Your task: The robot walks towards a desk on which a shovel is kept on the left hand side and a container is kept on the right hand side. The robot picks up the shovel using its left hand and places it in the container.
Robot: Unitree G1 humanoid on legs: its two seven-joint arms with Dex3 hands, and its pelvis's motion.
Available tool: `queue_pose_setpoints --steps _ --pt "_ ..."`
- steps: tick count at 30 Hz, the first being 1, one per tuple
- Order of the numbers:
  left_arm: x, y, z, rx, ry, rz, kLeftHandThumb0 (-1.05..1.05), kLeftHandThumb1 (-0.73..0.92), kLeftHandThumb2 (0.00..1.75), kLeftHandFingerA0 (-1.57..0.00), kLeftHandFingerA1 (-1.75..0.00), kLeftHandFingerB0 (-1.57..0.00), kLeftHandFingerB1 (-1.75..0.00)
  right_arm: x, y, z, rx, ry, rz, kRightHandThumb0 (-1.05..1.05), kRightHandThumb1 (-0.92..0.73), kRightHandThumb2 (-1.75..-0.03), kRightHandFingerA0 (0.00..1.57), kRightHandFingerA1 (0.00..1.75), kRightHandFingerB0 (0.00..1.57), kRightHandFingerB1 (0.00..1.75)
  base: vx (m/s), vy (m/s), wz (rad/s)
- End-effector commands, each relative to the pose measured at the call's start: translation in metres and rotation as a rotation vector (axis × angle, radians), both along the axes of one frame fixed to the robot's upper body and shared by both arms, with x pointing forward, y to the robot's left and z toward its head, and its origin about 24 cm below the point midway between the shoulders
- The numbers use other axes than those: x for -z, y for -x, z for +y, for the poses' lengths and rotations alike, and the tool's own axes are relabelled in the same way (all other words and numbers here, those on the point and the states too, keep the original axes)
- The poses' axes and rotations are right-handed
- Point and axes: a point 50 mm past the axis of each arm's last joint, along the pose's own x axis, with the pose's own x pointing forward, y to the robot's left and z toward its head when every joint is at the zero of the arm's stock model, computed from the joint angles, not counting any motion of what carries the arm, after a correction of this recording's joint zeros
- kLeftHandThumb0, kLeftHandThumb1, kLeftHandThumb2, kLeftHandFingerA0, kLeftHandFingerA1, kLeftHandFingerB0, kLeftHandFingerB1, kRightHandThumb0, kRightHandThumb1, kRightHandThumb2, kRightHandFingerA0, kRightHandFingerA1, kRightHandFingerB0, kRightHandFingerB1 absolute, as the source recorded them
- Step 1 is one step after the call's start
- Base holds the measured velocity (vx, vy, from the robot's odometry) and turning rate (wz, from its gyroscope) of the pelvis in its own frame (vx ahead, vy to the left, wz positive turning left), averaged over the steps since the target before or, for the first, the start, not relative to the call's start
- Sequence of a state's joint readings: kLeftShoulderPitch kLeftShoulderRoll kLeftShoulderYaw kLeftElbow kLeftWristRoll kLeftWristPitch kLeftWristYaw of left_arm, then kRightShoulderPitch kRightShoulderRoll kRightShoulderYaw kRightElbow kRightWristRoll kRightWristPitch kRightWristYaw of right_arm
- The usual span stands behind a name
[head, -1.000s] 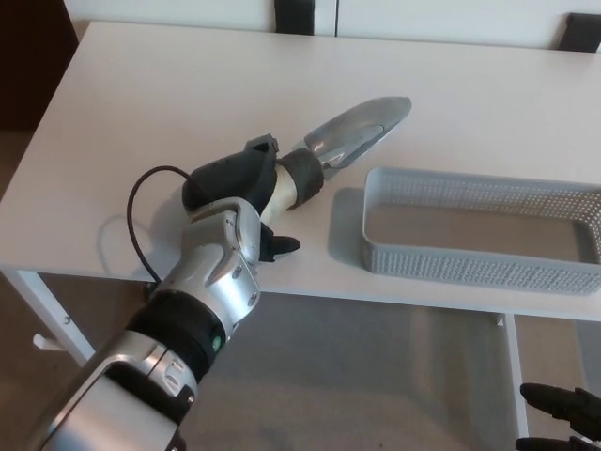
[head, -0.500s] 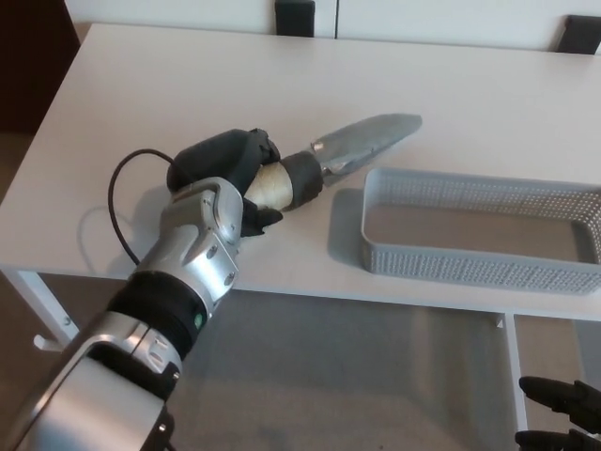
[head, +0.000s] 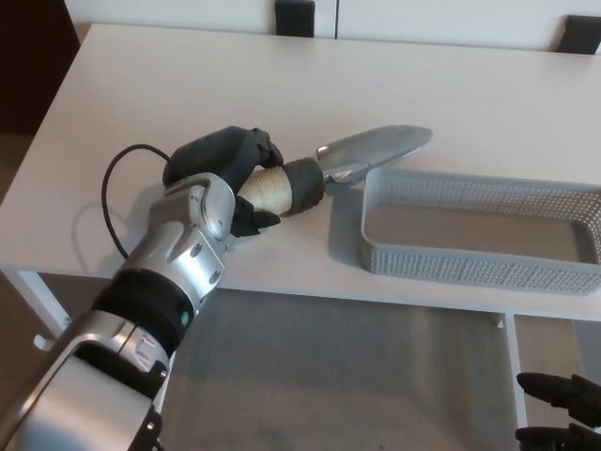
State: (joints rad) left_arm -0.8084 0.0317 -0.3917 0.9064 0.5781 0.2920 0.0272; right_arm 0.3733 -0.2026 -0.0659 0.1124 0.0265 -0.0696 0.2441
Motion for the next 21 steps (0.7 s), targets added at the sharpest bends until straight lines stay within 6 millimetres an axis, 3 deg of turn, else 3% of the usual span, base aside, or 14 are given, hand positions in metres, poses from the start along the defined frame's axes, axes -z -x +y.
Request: queue_pose_setpoints --steps 1,2,4,5,6,7,10,11,12,14,16,17,18,21 --pt "0.025 0.012 0.009 0.004 0.060 0.122 -0.27 0.75 0.62 -0.97 -0.83 -0.71 -0.54 0.001 0.001 -0.003 -0.008 0.020 0.008 -0.39 -0.60 -0.58 0.65 0.43 0.46 0.37 0.00 0.000 0.00" --pt "0.024 0.012 0.009 -0.024 0.085 0.114 -0.29 0.78 0.63 -0.98 -0.86 -0.57 -0.52 0.000 0.000 -0.003 -0.009 0.020 0.003 -0.38 -0.61 -0.58 0.66 0.43 0.46 0.37 0.00 0.000 0.00" --pt "0.022 0.012 0.010 -0.071 0.162 0.099 -0.34 0.85 0.65 -1.09 -1.02 -0.58 -0.75 0.000 0.000 -0.003 -0.005 0.015 0.002 -0.37 -0.61 -0.58 0.65 0.43 0.46 0.37 0.00 0.000 0.00" --pt "0.021 0.012 0.011 -0.098 0.214 0.095 -0.36 0.83 0.65 -1.06 -1.15 -0.60 -0.65 0.000 0.000 -0.003 -0.004 0.015 0.003 -0.37 -0.61 -0.58 0.65 0.43 0.46 0.37 0.00 0.000 0.00" --pt "0.019 0.011 0.013 -0.131 0.292 0.086 -0.34 0.79 0.64 -0.91 -1.11 -0.63 -0.54 0.000 0.000 -0.003 -0.006 0.015 0.001 -0.38 -0.61 -0.58 0.65 0.43 0.46 0.37 0.00 0.000 0.00" --pt "0.018 0.010 0.014 -0.163 0.357 0.084 -0.33 0.76 0.63 -0.95 -1.23 -0.58 -0.48 0.000 0.000 -0.003 -0.007 0.015 0.000 -0.38 -0.61 -0.58 0.65 0.43 0.45 0.37 0.00 0.000 0.00" --pt "0.012 0.007 0.022 -0.262 0.605 0.067 -0.23 0.77 0.63 -0.97 -1.32 -0.50 -0.47 0.001 0.000 -0.003 -0.005 0.010 0.004 -0.37 -0.61 -0.58 0.65 0.43 0.45 0.37 0.00 0.000 0.00" --pt "0.009 0.006 0.024 -0.302 0.737 0.068 -0.18 0.80 0.66 -0.89 -1.41 -0.55 -0.66 0.000 0.000 -0.003 -0.006 0.011 0.004 -0.36 -0.62 -0.58 0.65 0.43 0.45 0.37 0.00 0.000 0.00" --pt "0.007 0.005 0.026 -0.328 0.805 0.060 -0.17 0.80 0.68 -0.91 -1.45 -0.57 -1.01 0.000 0.000 -0.003 -0.008 0.013 0.004 -0.36 -0.62 -0.58 0.65 0.43 0.45 0.37 0.00 0.000 0.00" --pt "0.002 0.002 0.030 -0.379 0.922 0.037 -0.19 0.78 0.71 -0.93 -1.57 -0.70 -1.23 -0.001 -0.001 -0.003 -0.005 0.012 0.001 -0.36 -0.61 -0.58 0.64 0.43 0.46 0.37 0.00 0.000 0.00" --pt "-0.001 0.001 0.033 -0.430 1.020 0.021 -0.18 0.77 0.70 -0.96 -1.56 -0.70 -1.11 -0.001 -0.001 -0.003 -0.003 0.008 0.000 -0.36 -0.62 -0.58 0.63 0.43 0.46 0.37 0.00 0.000 0.00" --pt "-0.004 0.001 0.033 -0.418 0.997 0.009 -0.18 0.77 0.68 -0.96 -1.54 -0.68 -1.17 -0.001 -0.001 -0.003 -0.006 0.006 -0.003 -0.44 -0.52 -0.78 0.56 0.54 0.40 0.48 0.00 0.000 0.00" --pt "-0.005 0.000 0.033 -0.411 0.987 -0.009 -0.17 0.77 0.69 -0.99 -1.50 -0.71 -1.08 0.000 -0.001 -0.003 -0.004 0.005 0.002 -0.36 -0.62 -0.58 0.63 0.43 0.46 0.37 0.00 0.000 0.00" --pt "-0.008 0.000 0.033 -0.417 0.999 -0.010 -0.16 0.76 0.72 -1.00 -1.48 -0.75 -0.97 0.000 0.000 -0.003 -0.002 0.007 0.009 -0.36 -0.61 -0.58 0.64 0.43 0.45 0.37 0.00 0.000 0.00"
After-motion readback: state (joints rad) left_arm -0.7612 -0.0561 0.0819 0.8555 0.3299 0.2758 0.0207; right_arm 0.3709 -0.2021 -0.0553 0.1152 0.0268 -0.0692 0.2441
